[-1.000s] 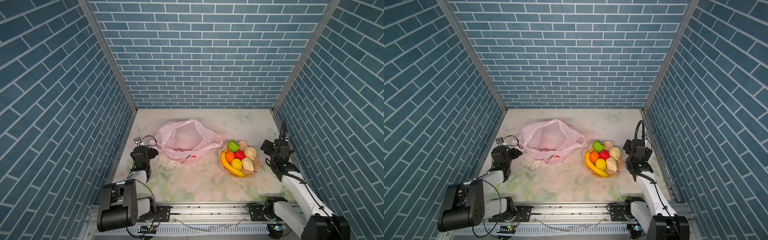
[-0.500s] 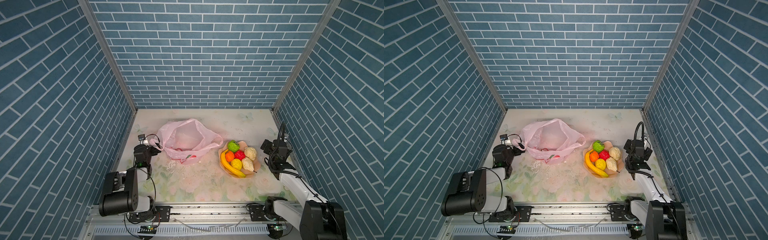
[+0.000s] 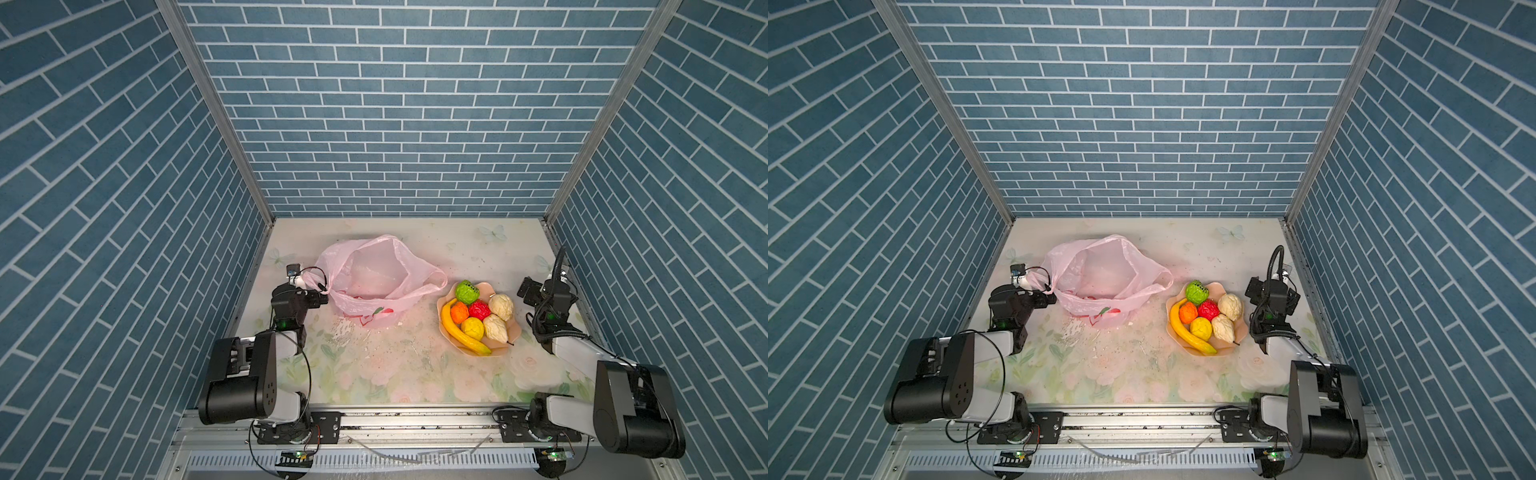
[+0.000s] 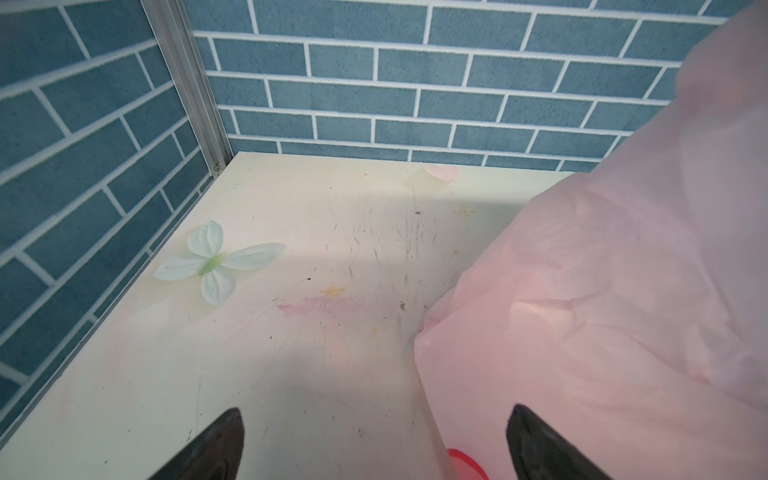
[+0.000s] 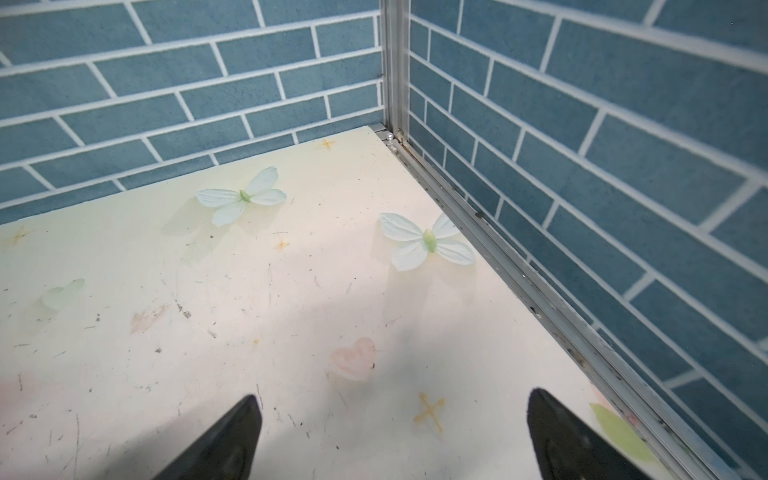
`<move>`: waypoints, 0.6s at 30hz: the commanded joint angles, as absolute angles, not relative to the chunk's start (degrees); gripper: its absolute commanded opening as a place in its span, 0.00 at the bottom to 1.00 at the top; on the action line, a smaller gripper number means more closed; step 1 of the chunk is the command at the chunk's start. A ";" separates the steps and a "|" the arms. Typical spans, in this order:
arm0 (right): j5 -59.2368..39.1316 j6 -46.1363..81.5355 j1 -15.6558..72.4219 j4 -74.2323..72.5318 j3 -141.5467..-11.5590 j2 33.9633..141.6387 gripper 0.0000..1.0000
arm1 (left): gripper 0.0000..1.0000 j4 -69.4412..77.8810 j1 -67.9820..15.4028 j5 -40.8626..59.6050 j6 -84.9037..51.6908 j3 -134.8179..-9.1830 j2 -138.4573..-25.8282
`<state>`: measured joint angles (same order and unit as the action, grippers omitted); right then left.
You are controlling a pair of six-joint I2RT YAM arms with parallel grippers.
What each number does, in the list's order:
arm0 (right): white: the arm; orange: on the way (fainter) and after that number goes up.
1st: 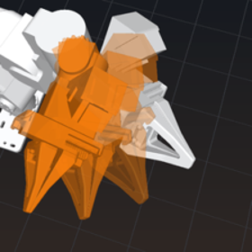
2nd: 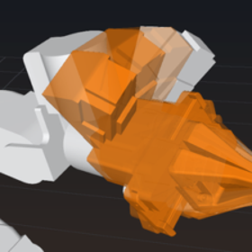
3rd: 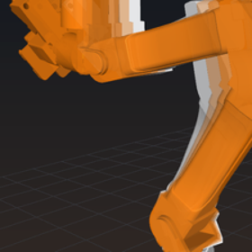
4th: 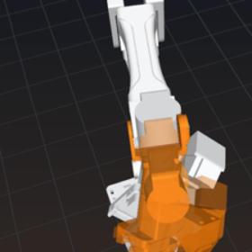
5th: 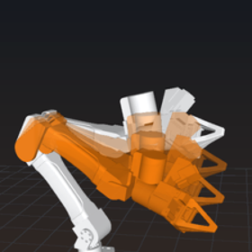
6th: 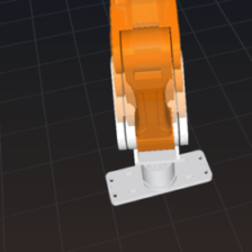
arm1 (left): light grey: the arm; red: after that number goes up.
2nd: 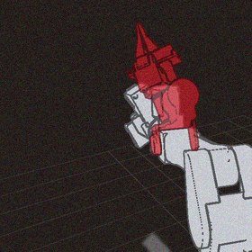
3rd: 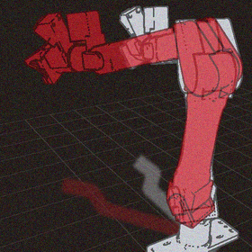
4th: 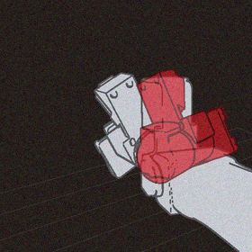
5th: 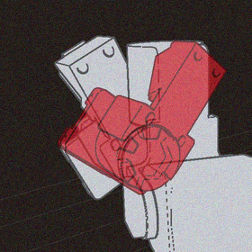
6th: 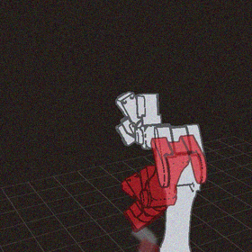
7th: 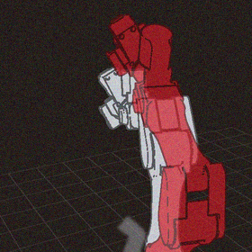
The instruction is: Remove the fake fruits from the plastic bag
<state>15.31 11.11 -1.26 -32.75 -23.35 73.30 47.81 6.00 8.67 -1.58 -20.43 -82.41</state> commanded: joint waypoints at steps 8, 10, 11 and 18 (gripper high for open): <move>9.95 6.90 -2.80 -44.89 -21.32 80.50 0.99 | 0.99 45.74 5.06 10.76 0.62 -22.76 -83.94; 9.58 7.01 -3.07 -45.95 -21.30 81.58 0.99 | 0.99 45.92 5.10 10.82 0.66 -22.72 -83.93; 9.41 7.17 -3.16 -46.40 -21.27 82.02 0.99 | 0.99 45.84 5.09 11.04 0.64 -22.77 -83.96; 7.91 7.23 -3.64 -48.43 -21.01 83.94 0.99 | 0.99 43.75 4.58 11.30 1.62 -24.20 -84.60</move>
